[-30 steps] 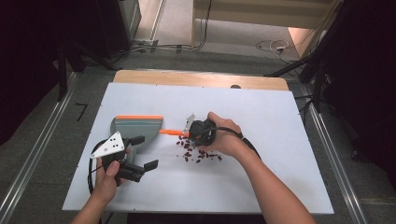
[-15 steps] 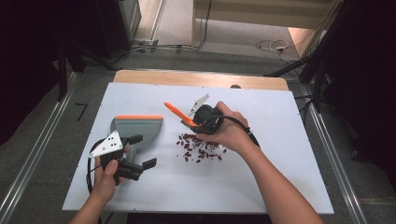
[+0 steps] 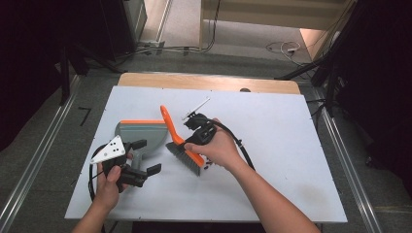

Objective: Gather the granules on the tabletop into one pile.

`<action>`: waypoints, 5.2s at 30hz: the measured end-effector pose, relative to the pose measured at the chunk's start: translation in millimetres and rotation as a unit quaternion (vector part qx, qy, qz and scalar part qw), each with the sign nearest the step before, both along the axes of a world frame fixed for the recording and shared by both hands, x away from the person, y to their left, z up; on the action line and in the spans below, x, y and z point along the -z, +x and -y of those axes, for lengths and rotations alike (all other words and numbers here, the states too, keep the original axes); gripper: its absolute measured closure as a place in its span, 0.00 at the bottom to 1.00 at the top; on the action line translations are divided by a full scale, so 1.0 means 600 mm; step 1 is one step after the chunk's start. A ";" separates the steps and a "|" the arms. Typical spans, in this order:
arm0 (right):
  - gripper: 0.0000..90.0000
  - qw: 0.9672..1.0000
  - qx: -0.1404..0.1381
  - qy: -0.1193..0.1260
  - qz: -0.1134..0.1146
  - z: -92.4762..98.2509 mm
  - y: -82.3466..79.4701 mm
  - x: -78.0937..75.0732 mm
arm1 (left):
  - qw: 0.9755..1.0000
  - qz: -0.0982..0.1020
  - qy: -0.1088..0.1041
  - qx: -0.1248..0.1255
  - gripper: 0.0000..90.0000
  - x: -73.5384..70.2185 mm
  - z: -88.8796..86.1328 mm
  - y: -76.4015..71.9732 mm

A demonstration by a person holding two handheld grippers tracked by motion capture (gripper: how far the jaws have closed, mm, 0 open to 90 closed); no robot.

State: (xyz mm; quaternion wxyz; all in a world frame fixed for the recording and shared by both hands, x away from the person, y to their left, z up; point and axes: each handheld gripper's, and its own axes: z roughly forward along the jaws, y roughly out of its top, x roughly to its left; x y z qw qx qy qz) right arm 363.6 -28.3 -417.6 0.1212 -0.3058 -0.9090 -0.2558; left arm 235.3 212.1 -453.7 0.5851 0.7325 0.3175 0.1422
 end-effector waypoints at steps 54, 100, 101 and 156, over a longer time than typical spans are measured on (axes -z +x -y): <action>0.75 0.979 0.201 -0.002 -0.023 0.171 0.096 0.079 | 1.000 -0.005 0.008 0.007 0.00 0.004 0.008 -0.002; 0.75 0.980 0.190 0.032 -0.055 0.134 0.074 0.095 | 1.000 -0.005 0.009 0.009 0.00 0.004 0.009 -0.001; 0.75 0.979 0.193 0.031 -0.053 0.140 0.076 0.095 | 1.000 -0.006 0.008 0.009 0.00 0.004 0.010 -0.001; 0.75 0.984 0.177 -0.021 -0.007 0.135 0.064 0.059 | 1.000 -0.007 0.008 0.011 0.00 0.005 0.011 -0.001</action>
